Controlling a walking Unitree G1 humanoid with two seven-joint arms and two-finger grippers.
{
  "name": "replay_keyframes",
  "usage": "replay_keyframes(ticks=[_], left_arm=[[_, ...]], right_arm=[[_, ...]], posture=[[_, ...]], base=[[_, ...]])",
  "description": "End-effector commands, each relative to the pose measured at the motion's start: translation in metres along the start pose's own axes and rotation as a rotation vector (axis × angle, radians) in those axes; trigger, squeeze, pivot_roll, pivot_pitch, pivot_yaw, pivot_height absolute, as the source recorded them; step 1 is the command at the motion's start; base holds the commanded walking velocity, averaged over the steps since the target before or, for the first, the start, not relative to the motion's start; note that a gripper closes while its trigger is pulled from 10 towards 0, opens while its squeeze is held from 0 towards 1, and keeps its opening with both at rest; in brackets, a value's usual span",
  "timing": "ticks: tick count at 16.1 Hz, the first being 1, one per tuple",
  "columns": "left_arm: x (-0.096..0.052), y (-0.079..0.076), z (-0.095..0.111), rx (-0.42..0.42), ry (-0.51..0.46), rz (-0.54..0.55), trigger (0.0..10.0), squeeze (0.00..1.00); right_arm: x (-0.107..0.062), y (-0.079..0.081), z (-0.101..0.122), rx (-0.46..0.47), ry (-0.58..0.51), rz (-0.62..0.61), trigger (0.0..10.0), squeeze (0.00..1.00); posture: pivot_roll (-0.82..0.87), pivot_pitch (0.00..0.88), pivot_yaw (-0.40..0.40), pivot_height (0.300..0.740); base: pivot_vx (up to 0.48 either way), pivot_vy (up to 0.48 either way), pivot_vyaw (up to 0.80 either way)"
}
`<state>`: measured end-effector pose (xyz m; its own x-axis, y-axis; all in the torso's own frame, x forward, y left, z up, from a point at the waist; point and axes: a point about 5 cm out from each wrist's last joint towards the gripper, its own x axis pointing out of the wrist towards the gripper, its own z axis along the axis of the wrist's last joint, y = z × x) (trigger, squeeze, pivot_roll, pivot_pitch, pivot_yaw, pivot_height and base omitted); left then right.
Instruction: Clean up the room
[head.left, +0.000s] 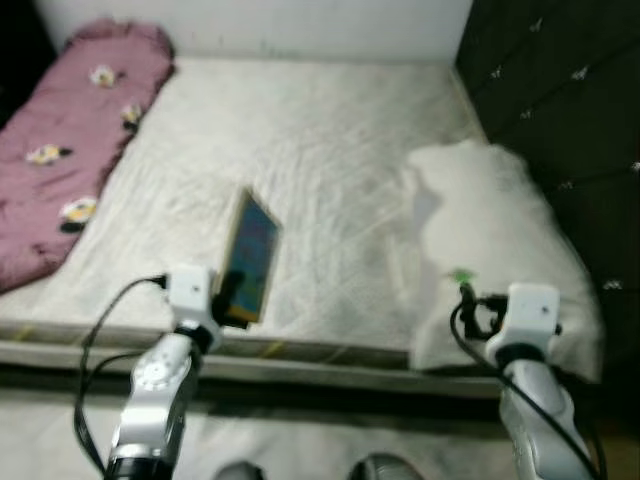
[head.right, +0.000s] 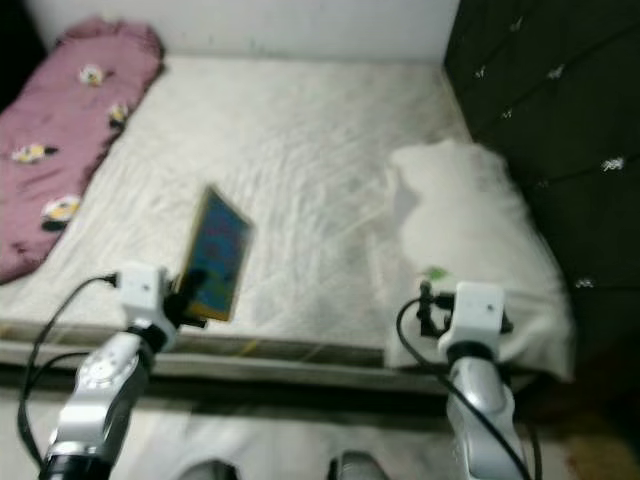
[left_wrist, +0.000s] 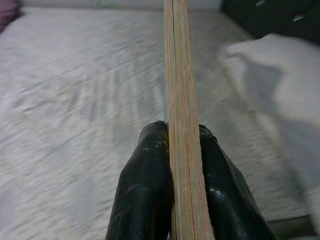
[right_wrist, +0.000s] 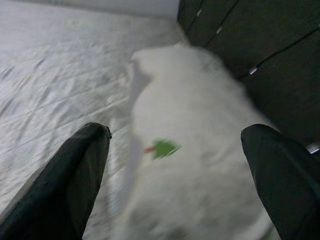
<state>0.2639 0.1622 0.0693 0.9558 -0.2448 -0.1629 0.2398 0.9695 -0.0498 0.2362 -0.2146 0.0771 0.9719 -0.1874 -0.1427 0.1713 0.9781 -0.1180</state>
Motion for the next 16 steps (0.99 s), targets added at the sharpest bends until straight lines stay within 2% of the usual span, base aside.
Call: replay_keyframes(ticks=[1, 7, 16], left_arm=[[-0.0016, 0.0102, 0.0098, 0.019, -0.037, 0.033, 10.0, 0.00], [-0.0037, 0.0061, 0.0126, -0.002, -0.062, -0.011, 10.0, 0.00], [-0.0030, 0.0062, 0.0142, -0.004, -0.065, -0.027, 10.0, 0.00]], right_arm=[[-0.0017, 0.0061, 0.0006, 0.009, 0.003, 0.017, 10.0, 0.00], [-0.0022, 0.0057, 0.0015, 0.001, 0.003, 0.026, 10.0, 0.00], [-0.0004, 0.0068, 0.0014, -0.003, 0.006, 0.029, 10.0, 0.00]], posture=[[-0.13, 0.079, 0.011, 0.740], [-0.13, 0.090, 0.004, 0.740], [-0.13, 0.092, 0.005, 0.740]], base=[[0.000, 0.000, 0.00], [0.000, 0.000, 0.00], [0.283, 0.000, 0.00]])
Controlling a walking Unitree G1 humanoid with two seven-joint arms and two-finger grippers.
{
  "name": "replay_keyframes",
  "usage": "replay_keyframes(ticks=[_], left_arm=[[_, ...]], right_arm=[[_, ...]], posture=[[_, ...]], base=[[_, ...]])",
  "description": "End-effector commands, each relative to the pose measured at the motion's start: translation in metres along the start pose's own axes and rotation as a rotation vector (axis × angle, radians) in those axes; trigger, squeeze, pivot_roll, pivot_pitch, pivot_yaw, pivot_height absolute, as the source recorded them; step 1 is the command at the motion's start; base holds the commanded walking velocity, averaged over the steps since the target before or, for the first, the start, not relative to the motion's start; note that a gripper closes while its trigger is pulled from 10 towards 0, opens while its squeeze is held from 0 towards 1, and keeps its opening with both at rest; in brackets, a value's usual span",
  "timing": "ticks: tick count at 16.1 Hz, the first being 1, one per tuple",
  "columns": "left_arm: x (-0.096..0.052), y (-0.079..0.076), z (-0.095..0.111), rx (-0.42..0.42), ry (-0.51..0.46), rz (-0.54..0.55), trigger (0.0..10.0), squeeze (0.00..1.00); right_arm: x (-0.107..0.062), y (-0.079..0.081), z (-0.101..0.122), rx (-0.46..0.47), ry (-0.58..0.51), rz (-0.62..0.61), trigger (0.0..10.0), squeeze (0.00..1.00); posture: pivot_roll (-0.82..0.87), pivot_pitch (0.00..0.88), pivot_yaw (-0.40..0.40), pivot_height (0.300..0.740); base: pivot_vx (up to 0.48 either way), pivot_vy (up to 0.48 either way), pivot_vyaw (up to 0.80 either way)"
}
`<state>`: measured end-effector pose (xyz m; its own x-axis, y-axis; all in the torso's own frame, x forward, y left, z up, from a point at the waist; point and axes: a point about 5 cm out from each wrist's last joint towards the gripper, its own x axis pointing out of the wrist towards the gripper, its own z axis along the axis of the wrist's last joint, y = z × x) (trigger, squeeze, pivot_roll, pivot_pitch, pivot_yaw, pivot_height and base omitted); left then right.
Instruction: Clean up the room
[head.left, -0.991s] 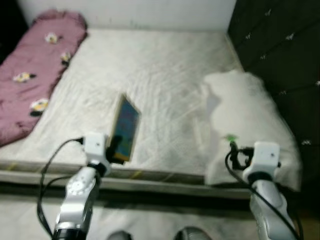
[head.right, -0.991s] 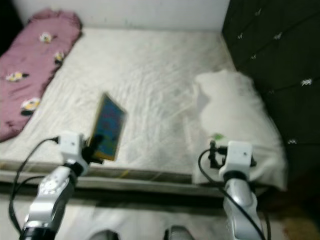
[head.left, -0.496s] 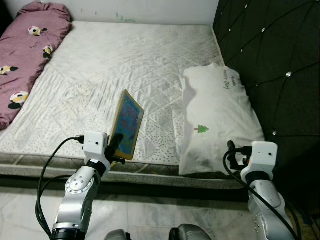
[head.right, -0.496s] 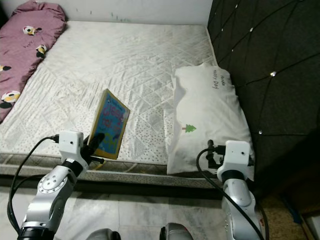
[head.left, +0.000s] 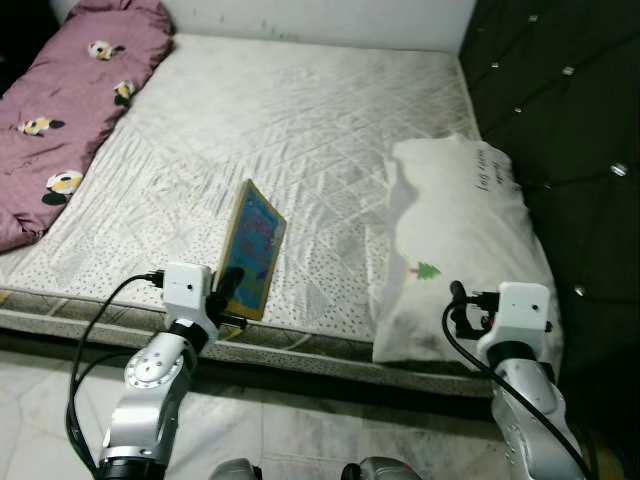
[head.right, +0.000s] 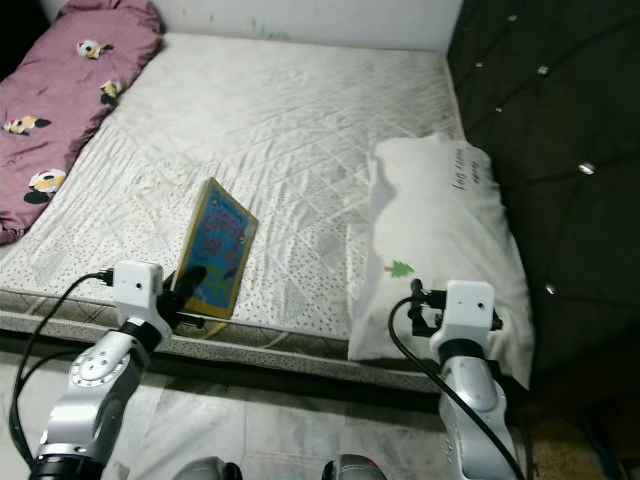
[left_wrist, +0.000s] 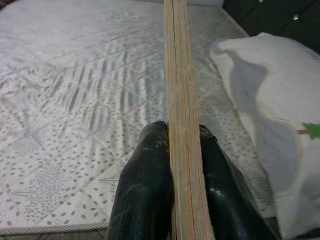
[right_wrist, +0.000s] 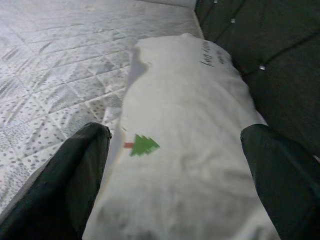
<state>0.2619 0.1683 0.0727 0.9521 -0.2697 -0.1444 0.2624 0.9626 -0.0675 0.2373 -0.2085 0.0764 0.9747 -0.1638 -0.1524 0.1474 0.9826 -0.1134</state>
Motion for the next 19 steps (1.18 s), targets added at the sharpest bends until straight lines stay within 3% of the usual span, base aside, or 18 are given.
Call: replay_keyframes(ticks=[1, 9, 14, 19], left_arm=[[0.0011, 0.0006, 0.0111, 0.012, -0.047, -0.003, 10.0, 0.00], [0.0027, 0.0000, 0.0109, 0.009, -0.045, -0.001, 10.0, 0.00], [0.0036, 0.0030, 0.0075, 0.013, -0.016, 0.041, 10.0, 0.00], [0.0049, 0.0044, 0.0072, 0.010, -0.009, 0.054, 10.0, 0.00]], right_arm=[[-0.0004, 0.0006, 0.0015, -0.006, -0.002, 0.005, 10.0, 0.00], [0.0017, -0.0006, 0.0025, -0.018, -0.004, 0.005, 10.0, 0.00], [0.0020, -0.0007, 0.0014, -0.020, 0.002, 0.005, 10.0, 0.00], [0.0025, -0.0011, 0.0003, -0.025, 0.009, 0.006, 10.0, 0.00]], posture=[[-0.13, 0.092, 0.005, 0.740], [-0.13, 0.087, 0.003, 0.740], [-0.13, 0.084, 0.004, 0.740], [-0.13, 0.081, 0.001, 0.740]], base=[[0.289, 0.000, 0.00], [0.285, 0.000, 0.00], [0.000, 0.000, 0.00], [0.000, 0.000, -0.73]])
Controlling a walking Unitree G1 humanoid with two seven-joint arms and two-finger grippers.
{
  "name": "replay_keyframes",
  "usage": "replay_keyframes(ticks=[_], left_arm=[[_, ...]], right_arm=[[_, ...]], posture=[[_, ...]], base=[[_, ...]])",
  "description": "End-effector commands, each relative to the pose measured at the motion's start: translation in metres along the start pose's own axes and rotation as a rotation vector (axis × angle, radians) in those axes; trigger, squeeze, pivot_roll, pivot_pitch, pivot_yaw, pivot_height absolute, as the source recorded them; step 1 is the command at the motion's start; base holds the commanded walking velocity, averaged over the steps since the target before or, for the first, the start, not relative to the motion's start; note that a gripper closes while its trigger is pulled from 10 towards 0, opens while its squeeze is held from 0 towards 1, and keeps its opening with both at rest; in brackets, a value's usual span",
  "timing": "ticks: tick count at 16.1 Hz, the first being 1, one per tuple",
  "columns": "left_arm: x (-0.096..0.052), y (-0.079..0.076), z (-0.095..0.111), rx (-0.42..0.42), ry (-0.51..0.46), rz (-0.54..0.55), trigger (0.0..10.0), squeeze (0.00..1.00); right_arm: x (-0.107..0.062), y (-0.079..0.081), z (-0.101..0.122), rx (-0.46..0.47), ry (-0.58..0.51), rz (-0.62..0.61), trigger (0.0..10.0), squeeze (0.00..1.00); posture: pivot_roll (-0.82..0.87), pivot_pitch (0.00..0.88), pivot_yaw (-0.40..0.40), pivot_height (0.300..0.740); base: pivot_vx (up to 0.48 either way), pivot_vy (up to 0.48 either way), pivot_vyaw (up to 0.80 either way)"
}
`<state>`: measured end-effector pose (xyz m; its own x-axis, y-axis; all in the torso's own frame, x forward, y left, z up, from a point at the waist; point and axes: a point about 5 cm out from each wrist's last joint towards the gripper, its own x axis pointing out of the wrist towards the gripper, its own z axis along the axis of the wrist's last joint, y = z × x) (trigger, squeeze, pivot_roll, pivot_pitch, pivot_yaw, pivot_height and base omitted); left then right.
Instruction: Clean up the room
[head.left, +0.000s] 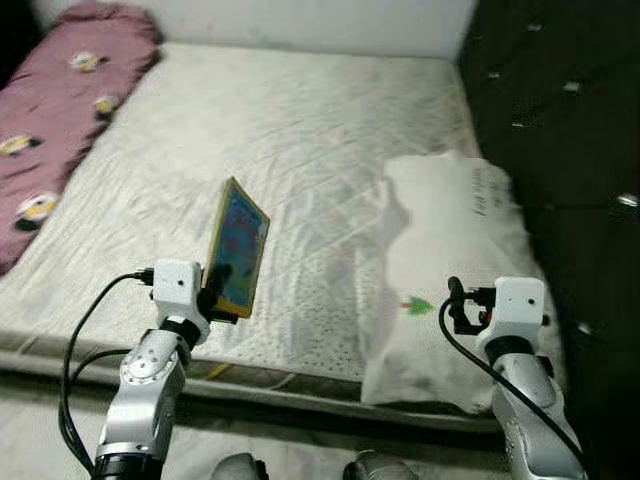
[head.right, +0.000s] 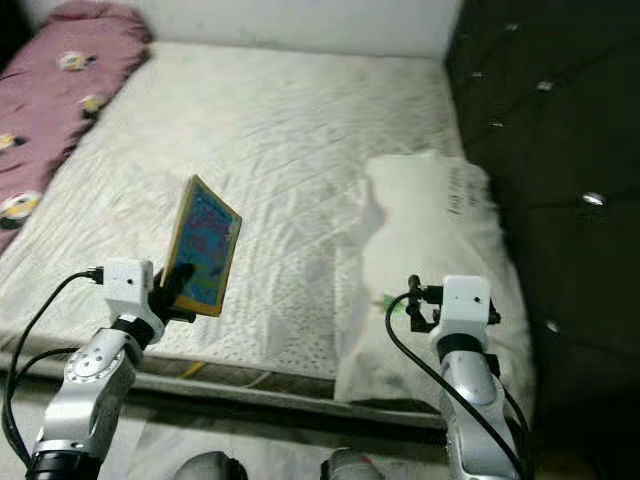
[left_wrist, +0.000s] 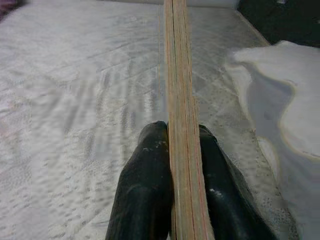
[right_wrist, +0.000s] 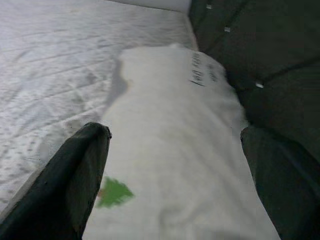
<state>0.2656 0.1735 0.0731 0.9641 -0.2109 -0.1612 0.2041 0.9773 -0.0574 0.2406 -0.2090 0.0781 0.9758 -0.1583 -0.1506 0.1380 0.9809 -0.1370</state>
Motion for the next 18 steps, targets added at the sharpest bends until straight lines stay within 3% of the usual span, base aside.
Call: replay_keyframes(ticks=[1, 14, 18], left_arm=[[0.0029, -0.0020, 0.0060, 0.009, -0.022, -0.006, 10.0, 0.00], [0.0030, -0.0001, 0.0055, -0.025, -0.019, 0.023, 10.0, 0.00], [0.0043, -0.0006, 0.0053, -0.036, -0.013, 0.014, 10.0, 0.00]], right_arm=[[-0.0005, -0.0010, -0.0021, -0.001, 0.013, 0.001, 10.0, 0.00], [-0.0003, -0.0034, -0.0039, -0.009, 0.025, -0.006, 10.0, 0.00], [0.0001, -0.0034, -0.0025, -0.006, 0.016, -0.005, 10.0, 0.00]], posture=[[-0.13, 0.079, 0.001, 0.740], [-0.13, 0.080, -0.003, 0.740], [-0.13, 0.085, -0.002, 0.740]], base=[[0.000, 0.000, -0.80], [0.000, 0.000, -0.80], [0.000, 0.360, -0.14]])
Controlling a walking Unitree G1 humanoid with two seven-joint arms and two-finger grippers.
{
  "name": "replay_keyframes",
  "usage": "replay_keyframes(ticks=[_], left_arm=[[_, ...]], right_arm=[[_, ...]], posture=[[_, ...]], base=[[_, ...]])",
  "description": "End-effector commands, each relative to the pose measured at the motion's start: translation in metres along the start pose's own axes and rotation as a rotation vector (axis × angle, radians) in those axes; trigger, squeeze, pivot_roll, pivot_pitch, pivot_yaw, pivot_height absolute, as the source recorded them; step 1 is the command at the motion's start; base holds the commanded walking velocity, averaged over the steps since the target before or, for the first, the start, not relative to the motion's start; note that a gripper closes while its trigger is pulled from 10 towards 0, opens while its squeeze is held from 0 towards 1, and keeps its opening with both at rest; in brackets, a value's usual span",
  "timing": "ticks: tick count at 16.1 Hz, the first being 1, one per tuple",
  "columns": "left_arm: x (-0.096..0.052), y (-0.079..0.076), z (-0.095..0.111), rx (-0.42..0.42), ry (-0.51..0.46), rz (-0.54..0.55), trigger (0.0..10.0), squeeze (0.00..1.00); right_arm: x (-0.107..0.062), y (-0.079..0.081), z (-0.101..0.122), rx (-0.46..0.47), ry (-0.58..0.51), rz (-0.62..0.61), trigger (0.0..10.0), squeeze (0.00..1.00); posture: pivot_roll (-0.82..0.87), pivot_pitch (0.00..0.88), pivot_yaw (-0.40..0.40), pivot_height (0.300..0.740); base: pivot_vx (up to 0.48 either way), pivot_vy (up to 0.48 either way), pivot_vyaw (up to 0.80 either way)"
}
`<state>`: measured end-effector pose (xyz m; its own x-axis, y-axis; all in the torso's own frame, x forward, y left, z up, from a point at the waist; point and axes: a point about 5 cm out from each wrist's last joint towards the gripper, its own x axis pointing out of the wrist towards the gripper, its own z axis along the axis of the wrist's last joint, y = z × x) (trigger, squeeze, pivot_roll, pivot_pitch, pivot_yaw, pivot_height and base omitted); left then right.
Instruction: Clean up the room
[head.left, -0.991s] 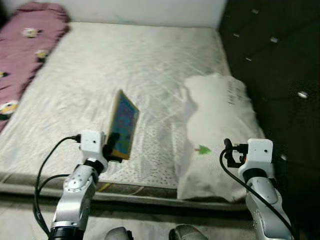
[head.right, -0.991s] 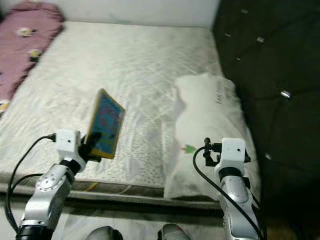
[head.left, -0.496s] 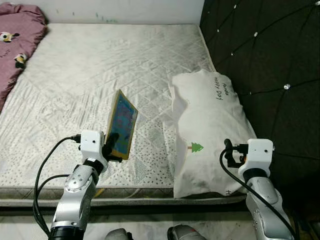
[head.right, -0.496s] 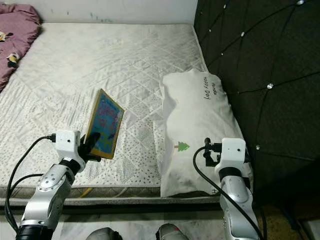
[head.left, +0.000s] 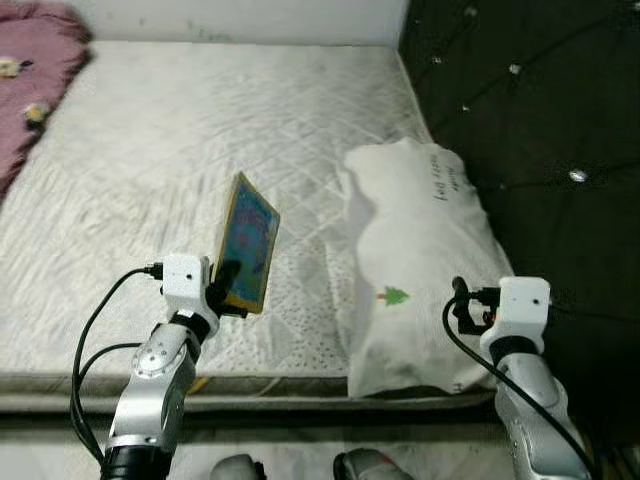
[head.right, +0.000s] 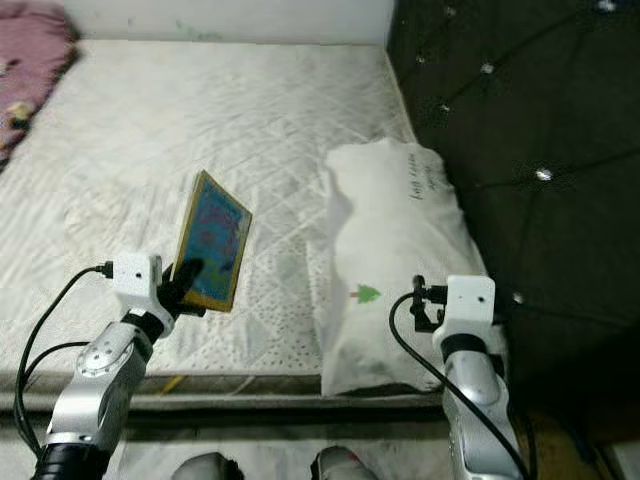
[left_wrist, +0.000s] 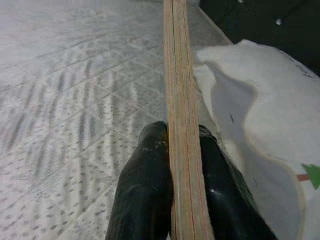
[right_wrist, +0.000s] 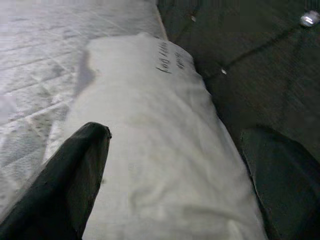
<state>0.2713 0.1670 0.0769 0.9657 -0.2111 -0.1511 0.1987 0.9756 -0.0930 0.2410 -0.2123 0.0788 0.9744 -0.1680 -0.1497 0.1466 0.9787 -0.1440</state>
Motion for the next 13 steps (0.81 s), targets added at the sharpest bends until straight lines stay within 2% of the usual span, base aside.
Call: replay_keyframes(ticks=[1, 10, 12, 13], left_arm=[[-0.0017, 0.0045, 0.0011, 0.000, -0.004, 0.011, 10.0, 0.00], [-0.0013, 0.0040, 0.0009, 0.001, -0.002, 0.009, 10.0, 0.00], [-0.0012, 0.0035, 0.0022, 0.001, -0.017, 0.005, 10.0, 0.00], [-0.0013, 0.0031, 0.0033, 0.001, -0.025, -0.005, 10.0, 0.00]], right_arm=[[-0.0005, -0.0002, -0.0028, -0.001, 0.015, 0.005, 10.0, 0.00], [-0.0002, -0.0006, -0.0032, -0.003, 0.019, 0.001, 10.0, 0.00], [0.0003, -0.0007, -0.0030, -0.004, 0.019, 0.002, 10.0, 0.00], [0.0005, -0.0005, -0.0031, -0.005, 0.022, 0.003, 10.0, 0.00]], posture=[[-0.13, 0.085, -0.002, 0.740], [-0.13, 0.082, -0.001, 0.740], [-0.13, 0.082, -0.003, 0.740], [-0.13, 0.083, -0.003, 0.740]], base=[[0.000, 0.480, 0.00], [0.000, 0.467, 0.00], [0.000, 0.000, 0.00], [0.000, 0.000, -0.64]])
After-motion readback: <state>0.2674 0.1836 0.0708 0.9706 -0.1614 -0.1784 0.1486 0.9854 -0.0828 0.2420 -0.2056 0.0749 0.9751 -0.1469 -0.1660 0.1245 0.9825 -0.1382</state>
